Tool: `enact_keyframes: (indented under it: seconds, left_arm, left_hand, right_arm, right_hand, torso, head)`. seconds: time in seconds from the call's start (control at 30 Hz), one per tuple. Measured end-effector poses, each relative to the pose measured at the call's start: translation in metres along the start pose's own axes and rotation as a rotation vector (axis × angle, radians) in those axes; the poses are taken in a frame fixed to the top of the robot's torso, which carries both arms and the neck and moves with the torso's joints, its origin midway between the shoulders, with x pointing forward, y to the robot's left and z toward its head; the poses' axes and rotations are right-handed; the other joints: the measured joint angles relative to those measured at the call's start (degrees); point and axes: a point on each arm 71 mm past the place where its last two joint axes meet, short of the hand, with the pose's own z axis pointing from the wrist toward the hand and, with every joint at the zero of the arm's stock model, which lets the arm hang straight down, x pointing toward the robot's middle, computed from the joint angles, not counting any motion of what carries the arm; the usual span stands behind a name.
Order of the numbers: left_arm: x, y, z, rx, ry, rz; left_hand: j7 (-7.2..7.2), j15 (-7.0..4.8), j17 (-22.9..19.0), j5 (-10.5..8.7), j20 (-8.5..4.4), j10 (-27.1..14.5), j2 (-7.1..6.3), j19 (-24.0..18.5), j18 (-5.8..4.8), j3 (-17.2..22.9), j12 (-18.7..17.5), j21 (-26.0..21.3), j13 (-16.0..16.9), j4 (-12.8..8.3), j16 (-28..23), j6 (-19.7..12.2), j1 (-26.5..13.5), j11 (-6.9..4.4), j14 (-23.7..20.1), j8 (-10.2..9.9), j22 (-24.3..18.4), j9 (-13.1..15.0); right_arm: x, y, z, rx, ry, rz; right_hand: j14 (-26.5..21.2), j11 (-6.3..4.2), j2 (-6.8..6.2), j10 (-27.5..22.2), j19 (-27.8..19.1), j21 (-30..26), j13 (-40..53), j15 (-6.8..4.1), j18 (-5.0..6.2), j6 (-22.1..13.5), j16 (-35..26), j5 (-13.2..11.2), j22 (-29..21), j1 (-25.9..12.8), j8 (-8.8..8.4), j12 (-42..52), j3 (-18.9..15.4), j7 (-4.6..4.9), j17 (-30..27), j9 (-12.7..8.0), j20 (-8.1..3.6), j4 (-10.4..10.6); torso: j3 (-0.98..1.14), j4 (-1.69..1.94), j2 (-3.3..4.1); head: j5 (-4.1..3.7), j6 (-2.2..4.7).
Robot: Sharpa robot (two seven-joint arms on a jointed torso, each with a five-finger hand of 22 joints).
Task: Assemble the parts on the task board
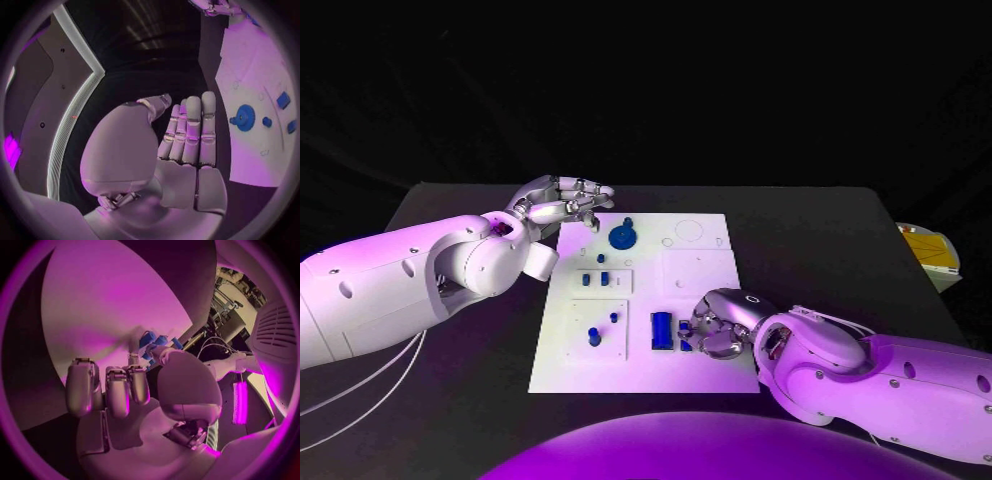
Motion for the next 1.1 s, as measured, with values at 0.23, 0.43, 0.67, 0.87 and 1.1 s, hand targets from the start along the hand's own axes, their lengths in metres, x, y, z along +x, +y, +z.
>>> enact_keyframes:
  seconds: [0.23, 0.43, 0.67, 0.87, 1.1]
  left_arm:
    - [0.0, 0.0, 0.0, -0.001, -0.001, 0.0]
    - [-0.001, 0.0, 0.0, -0.002, -0.001, 0.001]
    - [-0.001, 0.0, 0.0, -0.003, -0.002, 0.001]
    - [-0.001, 0.0, 0.0, -0.004, -0.002, 0.001]
    - [-0.001, 0.001, 0.0, -0.005, -0.002, 0.002]
  left_hand:
    - [0.0, 0.0, 0.0, 0.0, 0.0, 0.0, 0.0, 0.0, 0.0, 0.0, 0.0, 0.0, 0.0, 0.0, 0.0, 0.0, 0.0, 0.0, 0.0, 0.0, 0.0, 0.0]
    - [0.0, 0.0, 0.0, 0.0, 0.0, 0.0, 0.0, 0.0, 0.0, 0.0, 0.0, 0.0, 0.0, 0.0, 0.0, 0.0, 0.0, 0.0, 0.0, 0.0, 0.0, 0.0]
    - [0.0, 0.0, 0.0, 0.0, 0.0, 0.0, 0.0, 0.0, 0.0, 0.0, 0.0, -0.23, 0.0, 0.0, 0.0, 0.0, 0.0, 0.0, 0.0, 0.21, 0.0, -0.05]
    - [0.0, 0.0, 0.01, 0.0, 0.0, 0.0, 0.0, 0.0, 0.0, 0.0, 0.0, -0.23, 0.0, 0.0, 0.0, 0.0, 0.0, 0.0, 0.0, 0.21, 0.0, -0.05]
    - [0.0, 0.0, 0.01, 0.0, 0.0, 0.0, 0.0, 0.0, 0.0, 0.0, 0.0, -0.23, 0.0, 0.0, 0.0, 0.0, 0.0, 0.0, 0.0, 0.21, 0.01, -0.05]
  right_arm:
    - [-0.001, -0.004, -0.002, 0.01, -0.002, -0.002]
    - [-0.003, -0.007, -0.006, 0.006, -0.01, 0.001]
    - [-0.006, -0.005, -0.011, -0.019, -0.03, 0.016]
    - [-0.008, -0.008, -0.014, -0.029, -0.044, 0.024]
    - [-0.009, -0.011, -0.015, -0.03, -0.036, 0.025]
  right_hand:
    - [-0.2, 0.0, -0.27, 0.0, 0.0, 0.0, 0.0, -0.2, 0.01, -0.01, 0.0, 0.0, -0.01, 0.18, 0.04, 0.0, -0.96, -0.01, 0.0, 0.1, 0.0, -0.64]
    - [0.01, 0.0, -0.62, 0.0, 0.0, 0.0, 0.0, -0.41, 0.0, -0.01, 0.0, -1.0, -0.01, 2.01, 0.24, 0.0, -2.55, -0.01, 0.0, 0.09, 0.0, -0.62]
    - [0.01, 0.01, -0.61, 0.0, 0.0, 1.28, 0.0, -0.41, 0.0, -0.01, 0.35, -1.67, -0.01, 2.01, 0.24, 0.0, -4.29, -0.01, 0.0, -0.01, 0.01, 0.8]
    - [0.01, 0.01, -0.61, 0.0, 0.0, 1.73, 0.0, -0.41, 0.0, 0.26, 0.35, -1.67, -0.02, 2.0, 0.47, 0.29, -4.79, 0.13, 0.0, -0.01, 0.01, 0.81]
    - [0.01, 0.01, -0.99, 0.0, -0.21, 1.73, 0.0, -0.4, 0.0, 0.39, 0.35, -3.64, 0.03, 2.39, 0.68, 0.29, -6.17, -0.01, 0.0, -0.08, -0.2, 0.63]
  torso:
    - [0.02, -0.05, -0.02]
    - [0.06, -0.1, -0.03]
    - [0.1, -0.09, -0.02]
    - [0.08, -0.07, 0.01]
    - [0.03, -0.06, -0.01]
  head:
    - [0.02, 0.0]
    - [-0.03, 0.0]
    - [-0.07, 0.0]
    - [-0.09, 0.0]
    - [-0.16, 0.0]
